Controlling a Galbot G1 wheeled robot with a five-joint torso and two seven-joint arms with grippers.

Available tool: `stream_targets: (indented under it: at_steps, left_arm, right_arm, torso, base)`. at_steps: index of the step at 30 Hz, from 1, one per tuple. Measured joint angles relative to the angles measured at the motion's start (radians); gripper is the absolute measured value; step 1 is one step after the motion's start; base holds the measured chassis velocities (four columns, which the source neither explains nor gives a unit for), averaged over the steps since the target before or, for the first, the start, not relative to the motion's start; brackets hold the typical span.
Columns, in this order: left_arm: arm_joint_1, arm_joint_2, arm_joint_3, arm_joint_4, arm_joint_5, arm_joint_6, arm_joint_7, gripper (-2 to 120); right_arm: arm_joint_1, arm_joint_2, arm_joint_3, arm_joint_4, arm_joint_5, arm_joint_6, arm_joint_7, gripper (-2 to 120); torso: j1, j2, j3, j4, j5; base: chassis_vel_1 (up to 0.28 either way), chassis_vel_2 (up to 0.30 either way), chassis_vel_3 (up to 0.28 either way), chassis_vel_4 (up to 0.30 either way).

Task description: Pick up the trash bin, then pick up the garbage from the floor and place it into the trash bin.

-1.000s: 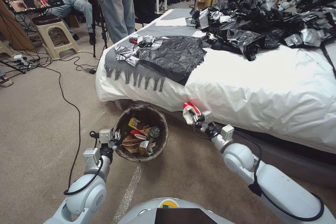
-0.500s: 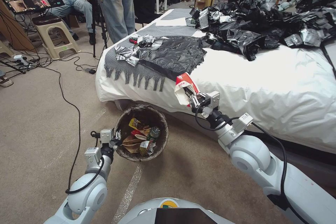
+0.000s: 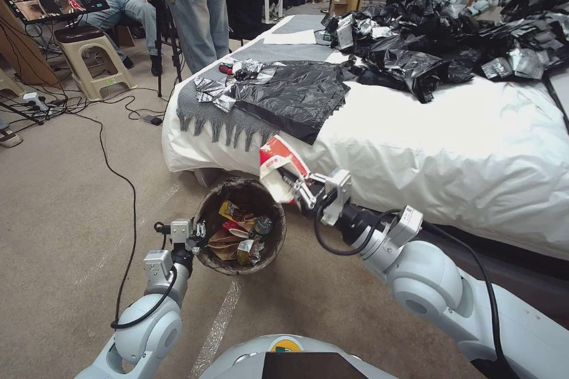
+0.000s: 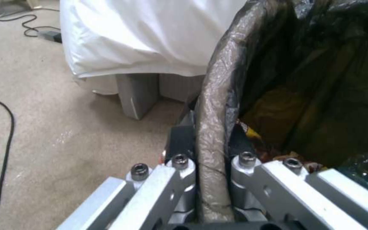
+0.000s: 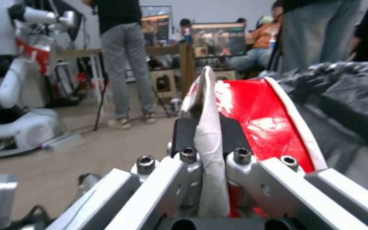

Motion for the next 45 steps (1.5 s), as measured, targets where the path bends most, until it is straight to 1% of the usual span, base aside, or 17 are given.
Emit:
stream_targets:
  at_steps: [2,5,6,8,9,11,12,15,16,18,28,31,33,34,35,41,45]
  left_arm:
    - [0.002,0.001,0.0,-0.002,0.0,0.001,0.0,4]
    - [0.005,0.0,0.001,-0.007,0.003,0.003,0.0,4]
    - [0.005,0.0,0.001,-0.007,0.003,0.003,0.0,4]
    - [0.004,-0.002,0.004,-0.008,0.006,0.004,0.0,4]
    - [0.004,-0.002,0.004,-0.008,0.006,0.004,0.0,4]
    - [0.004,-0.004,0.005,-0.014,0.009,0.005,0.0,4]
    - [0.004,-0.004,0.005,-0.014,0.009,0.005,0.0,4]
    - [0.005,-0.005,0.004,-0.019,0.009,0.005,0.0,4]
    - [0.005,-0.005,0.004,-0.019,0.009,0.005,0.0,4]
    - [0.003,-0.008,0.003,-0.021,0.009,0.006,0.0,4]
    - [0.001,-0.01,-0.001,-0.029,0.008,0.007,0.0,4]
    - [0.001,-0.012,0.0,-0.032,0.007,0.007,-0.001,4]
    - [0.001,-0.012,0.0,-0.032,0.007,0.007,-0.001,4]
    - [0.001,-0.012,0.0,-0.035,0.007,0.007,-0.001,4]
    - [0.001,-0.012,0.0,-0.035,0.007,0.007,-0.001,4]
    - [0.005,-0.012,-0.001,-0.038,0.006,0.007,-0.002,4]
    - [0.007,-0.011,-0.001,-0.038,0.005,0.007,-0.002,4]
  right_arm:
    - [0.007,-0.015,-0.021,0.008,0.001,0.001,-0.016,0]
    - [0.058,-0.06,-0.136,0.008,0.001,0.014,-0.049,0]
    - [0.058,-0.06,-0.136,0.008,0.001,0.014,-0.049,0]
    - [0.112,-0.079,-0.228,-0.003,0.001,0.023,-0.062,0]
    - [0.112,-0.079,-0.228,-0.003,0.001,0.023,-0.062,0]
    - [0.202,-0.088,-0.344,-0.032,0.001,0.025,-0.067,0]
    - [0.202,-0.088,-0.344,-0.032,0.001,0.025,-0.067,0]
    - [0.355,-0.061,-0.488,-0.076,0.006,0.026,-0.064,0]
    - [0.355,-0.061,-0.488,-0.076,0.006,0.026,-0.064,0]
    - [0.429,-0.026,-0.565,-0.105,0.014,0.024,-0.055,0]
    - [0.486,0.018,-0.673,-0.166,0.007,0.022,-0.042,-1]
    - [0.485,0.038,-0.682,-0.187,-0.012,0.017,-0.031,11]
    - [0.485,0.04,-0.683,-0.189,-0.015,0.016,-0.029,14]
    - [0.486,0.043,-0.687,-0.197,-0.024,0.015,-0.025,22]
    - [0.486,0.043,-0.687,-0.197,-0.024,0.015,-0.025,22]
    - [0.486,0.059,-0.683,-0.214,-0.039,0.015,-0.01,49]
    - [0.483,0.062,-0.675,-0.215,-0.04,0.014,-0.006,57]
  torso:
    - [0.0,0.0,0.0,-0.0001,0.0]
    - [0.0,0.0,0.0,0.0,0.0]
    - [0.0,0.0,0.0,0.0,0.0]
    - [0.0,0.0,0.0,-0.0001,0.0]
    - [0.0,0.0,0.0,-0.0001,0.0]
    - [0.0,0.0,0.0,0.0,0.0]
    - [0.0,0.0,0.0,0.0,0.0]
    - [0.0,0.0,0.0,0.0001,0.0]
    - [0.0,0.0,0.0,0.0001,0.0]
    - [0.0,0.0,0.0,0.0003,-0.0001]
    - [0.0,0.0,0.0,-0.0001,-0.0001]
    - [0.0,0.0,0.0,0.0,-0.0001]
    - [0.0,0.0,0.0,-0.0001,-0.0001]
    - [0.0,0.0,0.0,-0.0001,-0.0001]
    - [0.0,0.0,0.0,-0.0001,-0.0001]
    - [0.0,0.0,0.0,0.0,0.0]
    - [0.0,0.0,0.0,0.0,0.0]
  base:
    - [0.0,0.0,0.0,0.0]
    - [0.0,0.0,0.0,0.0]
    - [0.0,0.0,0.0,0.0]
    - [0.0,0.0,0.0,0.0]
    - [0.0,0.0,0.0,0.0]
    - [0.0,0.0,0.0,0.0]
    - [0.0,0.0,0.0,0.0]
    - [0.0,0.0,0.0,0.0]
    - [0.0,0.0,0.0,0.0]
    - [0.0,0.0,0.0,0.0]
    - [0.0,0.0,0.0,0.0]
    - [0.0,0.0,0.0,0.0]
    - [0.0,0.0,0.0,0.0]
    - [0.0,0.0,0.0,0.0]
    - [0.0,0.0,0.0,0.0]
    - [0.0,0.0,0.0,0.0]
    - [0.0,0.0,0.0,0.0]
